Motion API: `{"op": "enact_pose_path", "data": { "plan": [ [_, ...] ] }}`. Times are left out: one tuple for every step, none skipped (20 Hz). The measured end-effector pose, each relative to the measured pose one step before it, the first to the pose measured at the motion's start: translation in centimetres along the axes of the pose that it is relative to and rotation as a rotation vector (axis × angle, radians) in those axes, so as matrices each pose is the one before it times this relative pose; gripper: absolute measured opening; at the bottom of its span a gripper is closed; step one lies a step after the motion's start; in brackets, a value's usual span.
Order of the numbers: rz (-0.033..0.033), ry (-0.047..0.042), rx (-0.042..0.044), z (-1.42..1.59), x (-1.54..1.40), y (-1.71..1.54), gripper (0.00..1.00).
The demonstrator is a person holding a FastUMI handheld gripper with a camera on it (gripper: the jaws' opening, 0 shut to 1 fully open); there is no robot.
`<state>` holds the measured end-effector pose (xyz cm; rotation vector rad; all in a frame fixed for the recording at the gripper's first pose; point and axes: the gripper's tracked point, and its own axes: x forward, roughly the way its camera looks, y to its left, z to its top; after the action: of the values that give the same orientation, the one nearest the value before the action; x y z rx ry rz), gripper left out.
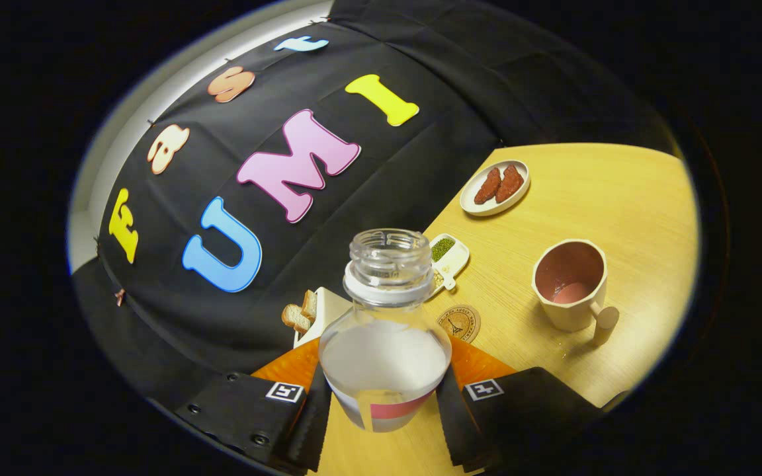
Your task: Take the bottle from table, then pour the juice into the cup, finally place the bottle on the coaster
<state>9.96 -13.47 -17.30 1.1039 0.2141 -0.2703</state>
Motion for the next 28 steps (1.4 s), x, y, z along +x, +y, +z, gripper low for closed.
{"op": "enact_pose_path", "data": {
  "plan": [
    [0.00117, 0.0138, 0.04805, -0.02, 0.192, -0.506, 0.73],
    [0.0077, 0.01933, 0.04522, -0.21, 0.134, -0.273, 0.73],
    [0.00401, 0.02018, 0.03246, -0.154, 0.053, -0.456, 0.73],
    [-0.00167, 0.01835, 0.02284, -0.096, 0.025, -0.743, 0.73],
    [-0.00146, 0.01456, 0.02322, 0.007, -0.037, -0.55, 0.73],
    [-0.00009, 0.01556, 0.02454, -0.05, 0.059, -0.378, 0.73],
    [-0.00332, 0.01336, 0.02344, 0.057, 0.088, -0.15, 0.73],
    [-0.00351, 0.00844, 0.02546, 0.106, -0.06, -0.098, 0.73],
    [-0.00177, 0.00536, 0.03046, 0.147, 0.132, -0.048, 0.73],
    [-0.00296, 0.0026, 0.03431, 0.136, 0.199, -0.032, 0.73],
    [-0.00295, -0.00009, 0.03781, 0.197, 0.275, 0.013, 0.73],
    [-0.00414, 0.00002, 0.03726, 0.122, 0.242, -0.088, 0.73],
    [-0.00532, 0.00251, 0.03531, 0.11, 0.244, -0.072, 0.73],
    [-0.00537, 0.00128, 0.03258, 0.095, 0.134, -0.067, 0.73],
    [-0.00717, 0.00228, 0.03038, 0.179, 0.25, -0.132, 0.73],
    [-0.00646, -0.0022, 0.02691, 0.236, -0.029, -0.096, 0.73],
    [-0.00528, -0.00007, 0.02435, 0.21, 0.273, -0.16, 0.73],
    [-0.00597, 0.00011, 0.02545, 0.227, 0.001, -0.21, 0.73],
    [-0.00497, -0.00103, 0.02329, 0.39, 0.173, -0.209, 0.73],
    [-0.0062, -0.00318, 0.02541, 0.339, 0.127, -0.176, 0.73],
    [-0.0045, -0.00278, 0.0271, 0.369, 0.239, -0.143, 0.73],
    [-0.00819, -0.00035, 0.0277, 0.406, 0.037, -0.217, 0.73],
    [-0.00705, 0.00227, 0.02266, 0.263, 0.219, -0.138, 0.73],
    [-0.00474, 0.00161, 0.0201, 0.222, 0.095, 0.037, 0.73],
    [-0.00104, 0.00069, 0.02213, 0.164, 0.118, 0.029, 0.73],
    [-0.00037, 0.00258, 0.02405, 0.318, 0.053, 0.143, 0.73],
    [-0.00585, 0.00578, 0.0224, 0.111, -0.007, 0.059, 0.73],
    [-0.00604, 0.00598, 0.01767, -0.022, 0.015, -0.03, 0.73]
  ]
}}
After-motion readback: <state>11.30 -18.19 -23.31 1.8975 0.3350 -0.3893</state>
